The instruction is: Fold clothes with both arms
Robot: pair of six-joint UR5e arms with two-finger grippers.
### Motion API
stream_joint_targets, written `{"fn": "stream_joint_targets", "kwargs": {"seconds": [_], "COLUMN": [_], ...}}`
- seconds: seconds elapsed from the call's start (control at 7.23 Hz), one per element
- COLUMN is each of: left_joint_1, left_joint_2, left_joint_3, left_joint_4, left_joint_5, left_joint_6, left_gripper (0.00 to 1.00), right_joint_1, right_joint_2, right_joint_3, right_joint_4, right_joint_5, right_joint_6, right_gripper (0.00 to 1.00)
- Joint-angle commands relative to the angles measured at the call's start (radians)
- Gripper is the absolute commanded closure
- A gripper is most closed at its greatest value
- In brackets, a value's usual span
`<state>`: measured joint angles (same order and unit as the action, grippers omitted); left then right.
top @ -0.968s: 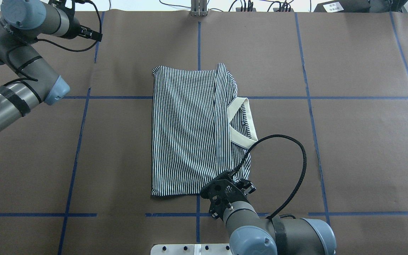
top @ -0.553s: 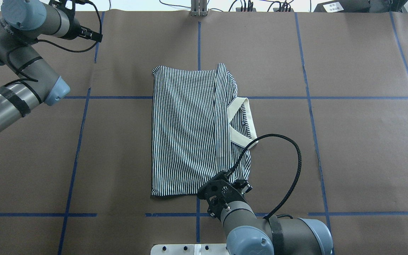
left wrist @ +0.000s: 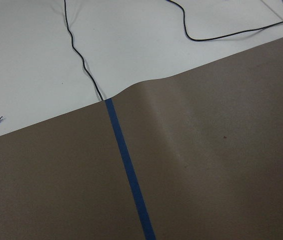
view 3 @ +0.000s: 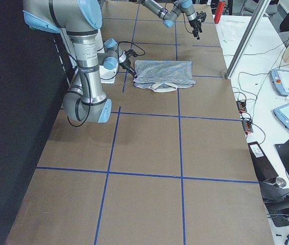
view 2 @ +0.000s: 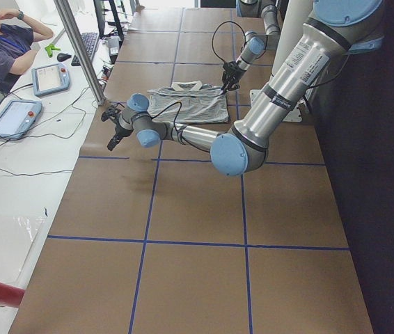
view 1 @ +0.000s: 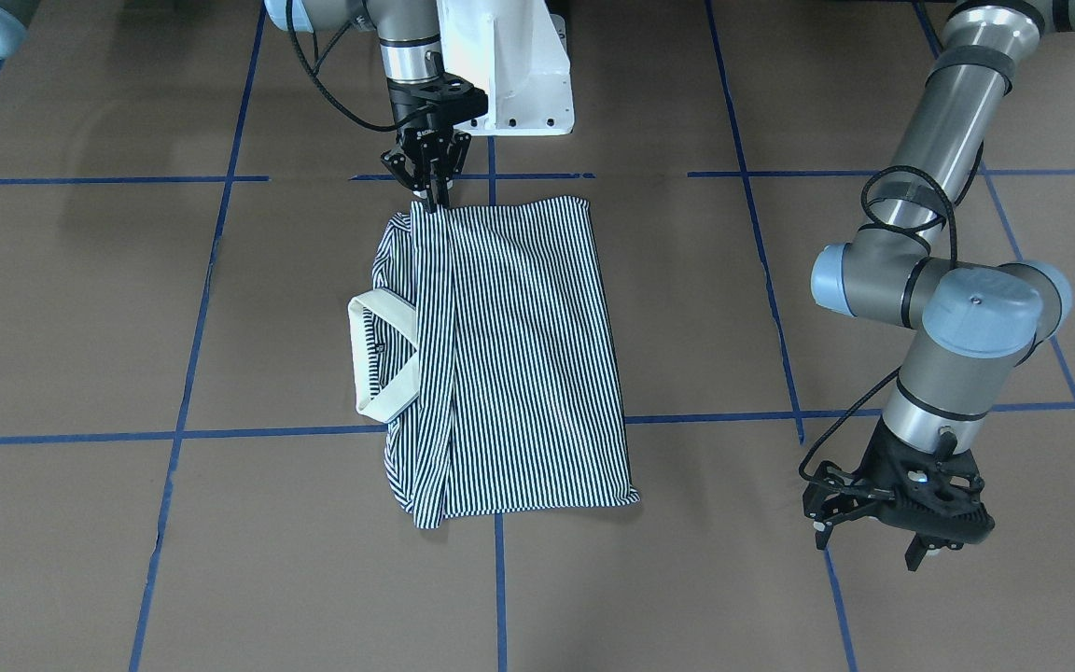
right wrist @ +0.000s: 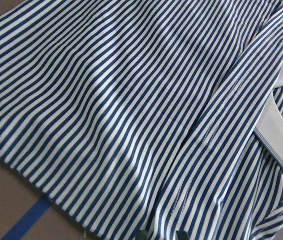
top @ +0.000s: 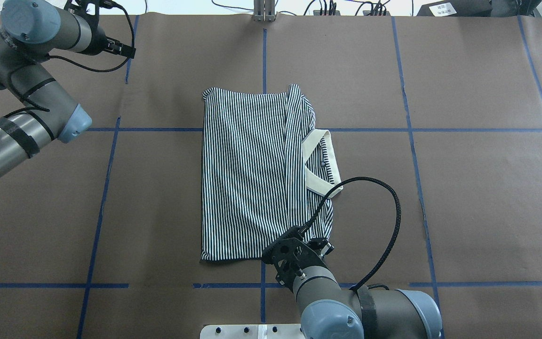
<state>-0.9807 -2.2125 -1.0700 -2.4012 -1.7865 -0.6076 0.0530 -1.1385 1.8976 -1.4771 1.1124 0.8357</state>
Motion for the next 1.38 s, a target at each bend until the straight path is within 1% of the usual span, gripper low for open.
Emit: {"fn": "stream_joint_targets", "kwargs": {"seconds": [0.0, 0.14, 0.55, 0.69, 0.83, 0.97, 1.11, 1.24], "left_joint_1": [0.007, 0.01, 0.016, 0.016, 0.017, 0.017, 0.017, 0.017], "left_joint_2": [0.002, 0.002, 0.002, 0.004, 0.004, 0.004, 0.004, 0.004], "left_joint_3": [0.001, 0.001, -0.001, -0.008, -0.01, -0.011, -0.01, -0.01], "left_joint_4": [-0.012, -0.012, -0.015, -0.015, -0.015, -0.015, -0.015, -0.015], "left_joint_5": [0.001, 0.001, 0.001, 0.001, 0.001, 0.001, 0.001, 0.001], "left_joint_6": [-0.009, -0.018, -0.02, -0.02, -0.021, -0.02, -0.02, -0.02], "left_gripper": [0.0, 0.0, 0.0, 0.0, 0.0, 0.0, 0.0, 0.0], "right_joint_1": [0.001, 0.002, 0.016, 0.018, 0.021, 0.021, 0.019, 0.008], "right_joint_2": [0.0, 0.0, -0.01, -0.029, -0.065, -0.122, -0.17, -0.178], "right_joint_3": [0.0, 0.0, 0.011, 0.012, 0.03, 0.078, 0.101, 0.097], "right_joint_4": [0.009, 0.011, 0.049, 0.054, 0.055, 0.055, 0.055, 0.052], "right_joint_5": [-0.012, -0.016, -0.016, -0.016, -0.014, -0.011, -0.01, -0.009], "right_joint_6": [0.0, 0.0, 0.026, 0.087, 0.114, 0.129, 0.217, 0.3], "right_gripper": [0.94, 1.0, 1.0, 1.0, 1.0, 1.0, 1.0, 1.0]}}
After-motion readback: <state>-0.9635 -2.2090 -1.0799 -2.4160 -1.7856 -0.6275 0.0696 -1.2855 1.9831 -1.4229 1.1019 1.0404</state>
